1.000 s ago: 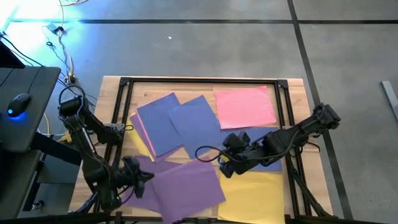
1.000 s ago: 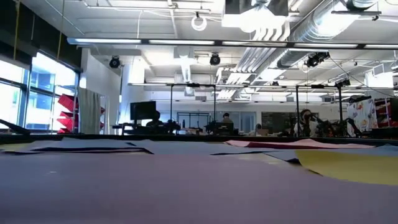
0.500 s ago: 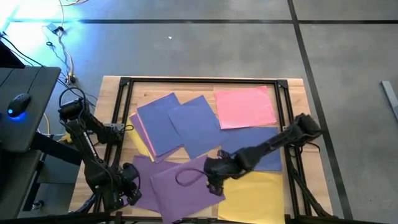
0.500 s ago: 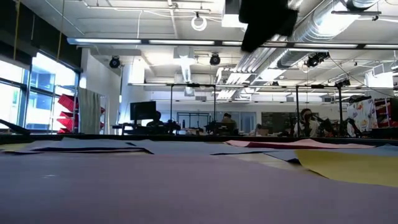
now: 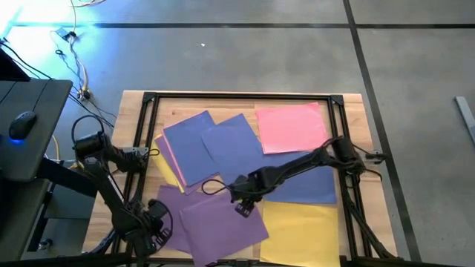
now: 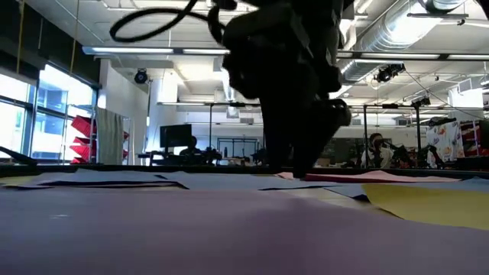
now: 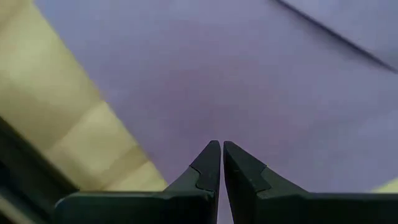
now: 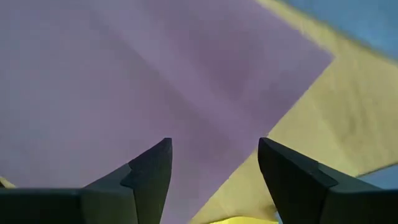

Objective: Organize paper
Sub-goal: Stack the purple paper on the bottom left of the table

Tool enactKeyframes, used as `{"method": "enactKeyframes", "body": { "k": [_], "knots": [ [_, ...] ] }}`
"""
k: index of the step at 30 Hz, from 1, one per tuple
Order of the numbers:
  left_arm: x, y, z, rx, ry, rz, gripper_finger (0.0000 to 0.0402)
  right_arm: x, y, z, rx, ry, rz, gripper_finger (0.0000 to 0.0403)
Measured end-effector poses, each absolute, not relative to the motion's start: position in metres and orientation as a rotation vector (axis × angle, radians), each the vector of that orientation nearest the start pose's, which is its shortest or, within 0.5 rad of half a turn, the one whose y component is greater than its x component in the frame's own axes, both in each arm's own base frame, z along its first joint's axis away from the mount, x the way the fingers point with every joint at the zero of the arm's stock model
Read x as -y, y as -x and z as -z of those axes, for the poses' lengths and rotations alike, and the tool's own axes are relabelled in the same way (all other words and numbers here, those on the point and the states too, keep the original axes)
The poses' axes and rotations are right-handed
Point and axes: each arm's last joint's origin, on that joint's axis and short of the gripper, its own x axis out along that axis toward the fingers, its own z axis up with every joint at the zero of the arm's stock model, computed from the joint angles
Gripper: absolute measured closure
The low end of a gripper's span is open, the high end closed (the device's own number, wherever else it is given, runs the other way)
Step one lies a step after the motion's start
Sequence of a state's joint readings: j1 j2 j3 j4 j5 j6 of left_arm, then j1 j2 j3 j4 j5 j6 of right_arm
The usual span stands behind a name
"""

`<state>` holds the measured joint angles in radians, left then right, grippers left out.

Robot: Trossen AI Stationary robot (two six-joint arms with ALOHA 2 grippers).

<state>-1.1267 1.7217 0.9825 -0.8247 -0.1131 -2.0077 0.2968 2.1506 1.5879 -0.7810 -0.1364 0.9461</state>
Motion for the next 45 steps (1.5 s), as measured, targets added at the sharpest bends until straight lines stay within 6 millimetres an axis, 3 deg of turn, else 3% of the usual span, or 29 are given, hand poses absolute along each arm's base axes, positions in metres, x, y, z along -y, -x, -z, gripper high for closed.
{"method": "enactKeyframes", "body": {
  "k": [8,15,20,26,30,37,40,45],
  "knots": [
    [0.272,-0.134,-0.123,-1.314,0.756,-0.631,0.0401,-0.145,-0.428,-0.130,-1.286,-0.991,0.304,0.0217],
    [0.267,-0.132,-0.125,-1.263,0.750,-0.681,0.0402,-0.139,-0.437,-0.132,-1.067,-1.203,0.546,0.0232],
    [0.259,-0.129,-0.137,-1.255,0.753,-0.690,0.0402,-0.138,-0.442,-0.141,-1.058,-1.200,0.541,0.0238],
    [0.250,-0.118,-0.165,-1.297,0.775,-0.712,0.0402,-0.155,-0.439,-0.171,-1.139,-1.077,0.535,0.0238],
    [0.252,-0.112,-0.169,-1.350,0.746,-0.705,0.0402,-0.169,-0.430,-0.185,-1.198,-1.007,0.530,0.0238],
    [0.258,-0.110,-0.159,-1.441,0.686,-0.692,0.0402,-0.205,-0.420,-0.159,-1.327,-1.020,0.492,0.0238],
    [0.261,-0.112,-0.149,-1.459,0.644,-0.692,0.0402,-0.215,-0.424,-0.137,-1.358,-1.054,0.477,0.0238],
    [0.266,-0.120,-0.132,-1.456,0.628,-0.669,0.0402,-0.223,-0.440,-0.122,-1.308,-1.183,0.389,0.0238]
  ]
}}
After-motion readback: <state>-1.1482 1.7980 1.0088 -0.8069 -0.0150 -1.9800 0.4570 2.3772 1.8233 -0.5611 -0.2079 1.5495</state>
